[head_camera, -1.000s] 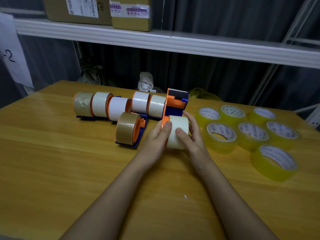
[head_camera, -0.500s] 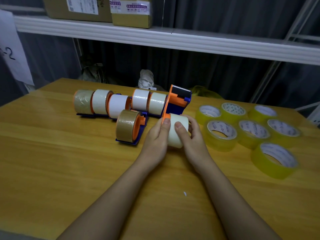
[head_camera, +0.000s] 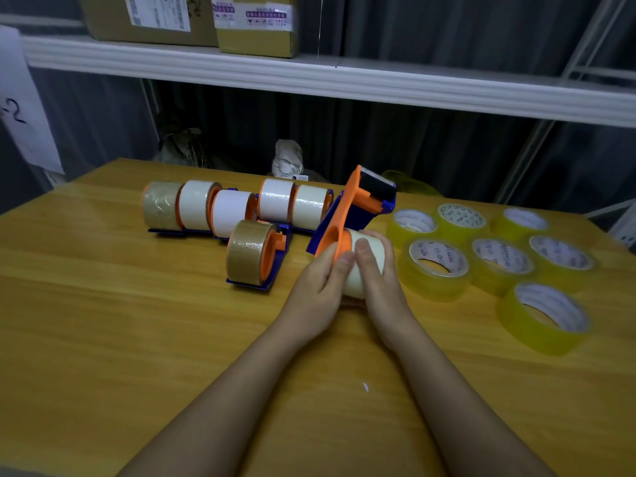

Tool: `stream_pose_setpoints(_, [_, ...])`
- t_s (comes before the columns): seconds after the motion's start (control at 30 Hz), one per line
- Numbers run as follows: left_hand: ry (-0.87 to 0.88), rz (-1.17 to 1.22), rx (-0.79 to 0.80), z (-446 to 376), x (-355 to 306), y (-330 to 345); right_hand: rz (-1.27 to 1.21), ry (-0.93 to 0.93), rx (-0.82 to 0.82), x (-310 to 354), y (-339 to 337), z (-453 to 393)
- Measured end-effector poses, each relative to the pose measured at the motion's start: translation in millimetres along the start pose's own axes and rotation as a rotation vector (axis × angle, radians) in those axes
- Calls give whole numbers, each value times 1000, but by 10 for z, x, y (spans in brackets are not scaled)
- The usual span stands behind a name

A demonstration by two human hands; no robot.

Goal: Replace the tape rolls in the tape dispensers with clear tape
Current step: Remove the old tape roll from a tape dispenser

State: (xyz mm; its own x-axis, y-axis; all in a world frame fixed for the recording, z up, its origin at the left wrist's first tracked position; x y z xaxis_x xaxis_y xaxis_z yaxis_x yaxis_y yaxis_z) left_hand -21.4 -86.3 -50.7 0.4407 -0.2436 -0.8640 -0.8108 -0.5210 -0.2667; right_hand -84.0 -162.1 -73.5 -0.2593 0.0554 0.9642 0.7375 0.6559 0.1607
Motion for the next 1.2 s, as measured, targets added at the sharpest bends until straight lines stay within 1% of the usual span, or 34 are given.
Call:
stream_pose_setpoints(0.1, [-41,18,-21,2,41,-5,45,-26,-44,23,11,1])
stream_pose_setpoints(0.2, [-25,-16,-67,-3,47,-23,56,-72,-68,45,6,10])
stream_pose_setpoints(0.33, [1,-69,-143,13,41,-66,74,-128,-59,69,35,32])
stream_pose_setpoints(0.43, [-40,-40,-179,18,10,-108,124,-196,-47,91,40,35])
stream_pose_setpoints(0.5, [-121,45,-175,6,35,-144,243,-281,-46,136,26,40])
stream_pose_setpoints(0.53, [-133,57,-173,2,45,-166,284,-318,-42,149,19,41])
stream_pose_setpoints(0.63, [-95,22,-175,-6,29,-201,243,-354,-36,189,27,54])
stream_pose_setpoints(0.7, [-66,7,-176,-6,8,-194,174,-345,-27,207,39,62])
stream_pose_setpoints(0.8, [-24,-32,-198,6,-14,-194,80,-281,-27,174,22,48])
stream_pose_setpoints(0.97, [19,-76,-220,3,-22,-216,40,-189,-52,102,-5,6])
stream_pose_setpoints(1.2, [34,-143,-236,10,14,-226,-1,-54,-42,45,-30,-24])
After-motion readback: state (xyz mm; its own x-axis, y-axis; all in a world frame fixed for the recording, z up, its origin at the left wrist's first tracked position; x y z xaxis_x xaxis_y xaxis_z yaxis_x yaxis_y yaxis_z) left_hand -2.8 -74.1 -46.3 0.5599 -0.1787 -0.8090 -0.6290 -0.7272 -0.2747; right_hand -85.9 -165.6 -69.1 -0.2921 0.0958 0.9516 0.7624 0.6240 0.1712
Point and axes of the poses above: each hand's wrist, its own z-axis away from the middle knuckle, its own y-axis out of the palm, x = y × z, the point moved 7 cm from there along -z, towards the middle knuckle, and after that the axes turned 7 degrees about -z, right-handed, at the moved point
